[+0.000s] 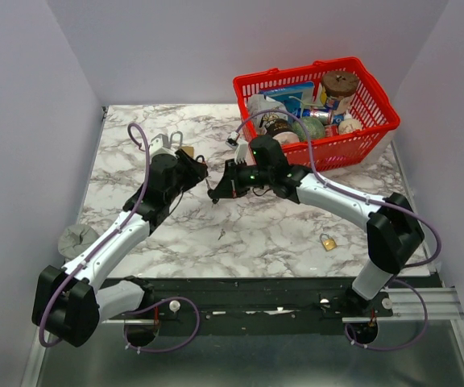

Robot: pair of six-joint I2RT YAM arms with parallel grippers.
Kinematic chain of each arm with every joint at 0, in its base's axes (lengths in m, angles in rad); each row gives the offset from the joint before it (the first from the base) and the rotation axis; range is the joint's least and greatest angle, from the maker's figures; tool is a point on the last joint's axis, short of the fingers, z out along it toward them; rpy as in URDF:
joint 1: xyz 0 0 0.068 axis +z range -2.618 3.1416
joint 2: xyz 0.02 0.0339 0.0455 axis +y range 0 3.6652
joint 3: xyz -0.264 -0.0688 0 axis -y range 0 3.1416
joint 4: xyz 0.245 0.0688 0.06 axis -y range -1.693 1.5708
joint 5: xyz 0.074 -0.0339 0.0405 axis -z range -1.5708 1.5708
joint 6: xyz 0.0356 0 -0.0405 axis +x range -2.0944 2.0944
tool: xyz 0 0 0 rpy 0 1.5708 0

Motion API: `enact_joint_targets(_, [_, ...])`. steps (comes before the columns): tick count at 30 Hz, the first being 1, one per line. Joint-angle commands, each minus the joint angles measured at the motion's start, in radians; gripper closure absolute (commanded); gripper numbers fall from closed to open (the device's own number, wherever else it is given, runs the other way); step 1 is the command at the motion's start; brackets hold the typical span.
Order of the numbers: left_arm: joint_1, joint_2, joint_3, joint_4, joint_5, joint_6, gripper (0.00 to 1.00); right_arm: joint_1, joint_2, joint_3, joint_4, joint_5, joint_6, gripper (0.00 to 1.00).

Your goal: Unlock with the key

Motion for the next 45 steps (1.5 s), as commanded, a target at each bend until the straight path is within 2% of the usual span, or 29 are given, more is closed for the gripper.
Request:
enact_joint_targets(1, [0.008,-0.006,0.041,0.029,0.029,-0.006,1.0,0.014,0.037,0.05,-0.02,-0.051,0.01,0.99])
enact_joint_targets(27, [0.008,-0.016,0.047,0.024,0.038,0.01,1.0,0.017,0.134,0.115,-0.038,-0.012,0.037,0.99])
enact_joint_targets(45, [0.008,-0.015,0.046,0.022,0.041,0.013,1.0,-0.007,0.137,0.116,-0.04,0.025,0.045,0.99])
